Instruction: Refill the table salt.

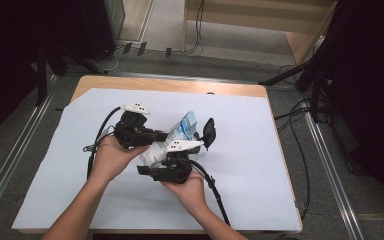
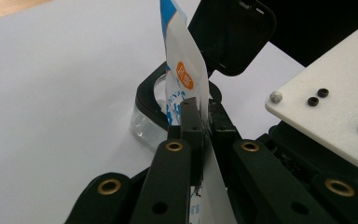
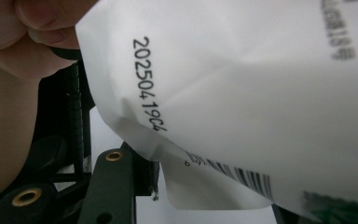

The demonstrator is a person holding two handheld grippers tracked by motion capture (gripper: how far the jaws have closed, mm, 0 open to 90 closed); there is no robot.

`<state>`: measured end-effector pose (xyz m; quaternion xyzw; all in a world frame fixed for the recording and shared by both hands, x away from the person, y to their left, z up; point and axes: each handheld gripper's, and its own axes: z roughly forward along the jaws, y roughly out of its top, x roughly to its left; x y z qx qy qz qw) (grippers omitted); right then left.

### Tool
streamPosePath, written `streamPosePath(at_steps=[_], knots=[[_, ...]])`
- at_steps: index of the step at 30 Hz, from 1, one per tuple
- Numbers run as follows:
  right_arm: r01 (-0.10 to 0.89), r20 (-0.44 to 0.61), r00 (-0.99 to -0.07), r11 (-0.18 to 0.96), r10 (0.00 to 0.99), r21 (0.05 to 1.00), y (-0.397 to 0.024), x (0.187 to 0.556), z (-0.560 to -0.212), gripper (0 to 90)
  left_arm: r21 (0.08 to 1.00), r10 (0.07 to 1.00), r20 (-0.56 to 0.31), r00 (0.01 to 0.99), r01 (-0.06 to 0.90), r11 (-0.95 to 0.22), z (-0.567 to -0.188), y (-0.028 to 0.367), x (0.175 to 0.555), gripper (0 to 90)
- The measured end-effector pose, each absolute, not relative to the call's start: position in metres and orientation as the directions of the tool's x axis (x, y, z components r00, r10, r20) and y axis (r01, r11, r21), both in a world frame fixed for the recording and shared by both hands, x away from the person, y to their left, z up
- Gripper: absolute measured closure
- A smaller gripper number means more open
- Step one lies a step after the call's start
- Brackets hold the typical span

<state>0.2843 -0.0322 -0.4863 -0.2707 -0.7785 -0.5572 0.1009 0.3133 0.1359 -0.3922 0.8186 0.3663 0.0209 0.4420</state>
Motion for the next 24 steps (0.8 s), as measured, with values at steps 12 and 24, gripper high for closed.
streamPosePath(at_steps=[12,24], knots=[[0.544,0.469,-0.826,0.225,0.313,0.808,-0.033,0.2836,-0.486,60.1,0.74,0.618,-0.282,0.733,0.577,-0.347,-0.3914,0.1348,0.3126,89.0],[0.516,0.433,-0.841,0.245,0.323,0.821,-0.0317,0.2824,-0.486,55.9,0.738,0.62,-0.285,0.731,0.58,-0.345,-0.3919,0.1346,0.3129,89.2]])
